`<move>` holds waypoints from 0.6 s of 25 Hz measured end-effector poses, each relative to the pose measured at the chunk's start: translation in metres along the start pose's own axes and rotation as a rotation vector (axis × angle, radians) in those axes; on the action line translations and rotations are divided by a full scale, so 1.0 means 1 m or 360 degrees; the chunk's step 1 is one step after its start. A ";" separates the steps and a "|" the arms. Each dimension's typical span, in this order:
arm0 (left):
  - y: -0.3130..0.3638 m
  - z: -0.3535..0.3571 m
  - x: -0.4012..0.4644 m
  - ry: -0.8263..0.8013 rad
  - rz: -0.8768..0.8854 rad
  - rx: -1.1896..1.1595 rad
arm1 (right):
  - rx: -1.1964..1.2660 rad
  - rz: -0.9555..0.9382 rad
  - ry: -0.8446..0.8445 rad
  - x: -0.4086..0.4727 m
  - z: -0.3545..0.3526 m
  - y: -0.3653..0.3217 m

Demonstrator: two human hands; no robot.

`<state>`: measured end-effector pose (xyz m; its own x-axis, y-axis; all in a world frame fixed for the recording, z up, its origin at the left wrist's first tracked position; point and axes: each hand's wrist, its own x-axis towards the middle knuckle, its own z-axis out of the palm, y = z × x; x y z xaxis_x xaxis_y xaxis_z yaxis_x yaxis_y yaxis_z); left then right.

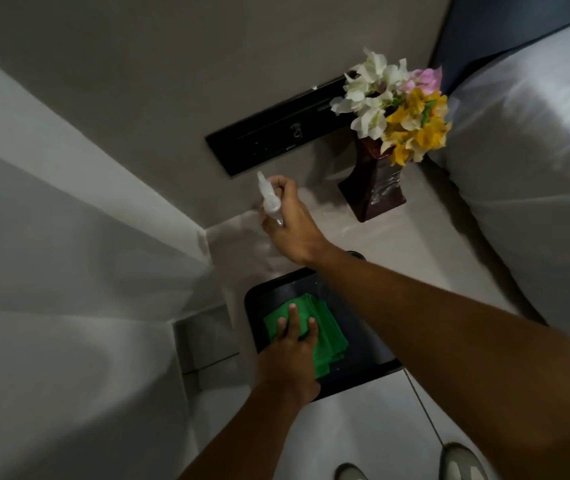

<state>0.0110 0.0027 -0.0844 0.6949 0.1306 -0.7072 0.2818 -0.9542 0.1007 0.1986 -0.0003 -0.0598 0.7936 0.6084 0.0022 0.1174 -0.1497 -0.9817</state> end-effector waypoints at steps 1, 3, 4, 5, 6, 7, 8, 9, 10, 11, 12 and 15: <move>0.000 -0.001 0.000 -0.0013 -0.0006 -0.0005 | -0.0080 0.0024 -0.0041 0.001 0.002 0.002; 0.000 -0.001 -0.002 -0.0013 -0.0007 -0.0020 | -0.0184 0.0066 -0.0079 0.001 0.006 0.004; -0.001 0.000 -0.003 0.0000 -0.0001 -0.0026 | -0.0241 0.0075 -0.0086 0.001 0.006 0.005; 0.000 0.001 -0.004 0.0012 0.0006 -0.0035 | -0.0305 0.0080 -0.0104 0.000 0.005 0.006; -0.001 0.002 -0.005 0.0027 0.0013 -0.0040 | -0.0353 0.0088 -0.0120 -0.001 0.003 0.007; -0.001 0.004 -0.006 0.0045 0.0019 -0.0043 | -0.0384 0.0104 -0.0131 -0.001 0.001 0.007; -0.001 0.005 -0.006 0.0060 0.0020 -0.0044 | -0.0407 0.0128 -0.0144 -0.002 -0.002 0.008; -0.001 0.006 -0.006 0.0072 0.0016 -0.0050 | -0.0432 0.0151 -0.0161 -0.003 -0.005 0.009; 0.000 0.008 -0.006 0.0081 0.0007 -0.0055 | -0.0450 0.0164 -0.0173 -0.004 -0.008 0.012; 0.000 0.011 -0.004 0.0090 -0.0001 -0.0060 | -0.0457 0.0167 -0.0171 -0.006 -0.009 0.013; -0.001 0.013 -0.004 0.0094 -0.0004 -0.0074 | -0.0457 0.0166 -0.0148 -0.010 -0.010 0.013; 0.000 0.019 -0.005 0.0136 -0.0016 -0.0177 | -0.0517 0.0121 0.0014 -0.048 -0.016 0.017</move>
<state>-0.0049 -0.0029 -0.0940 0.7441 0.1671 -0.6468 0.3574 -0.9175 0.1742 0.1720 -0.0441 -0.0733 0.8125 0.5792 -0.0659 0.2404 -0.4359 -0.8673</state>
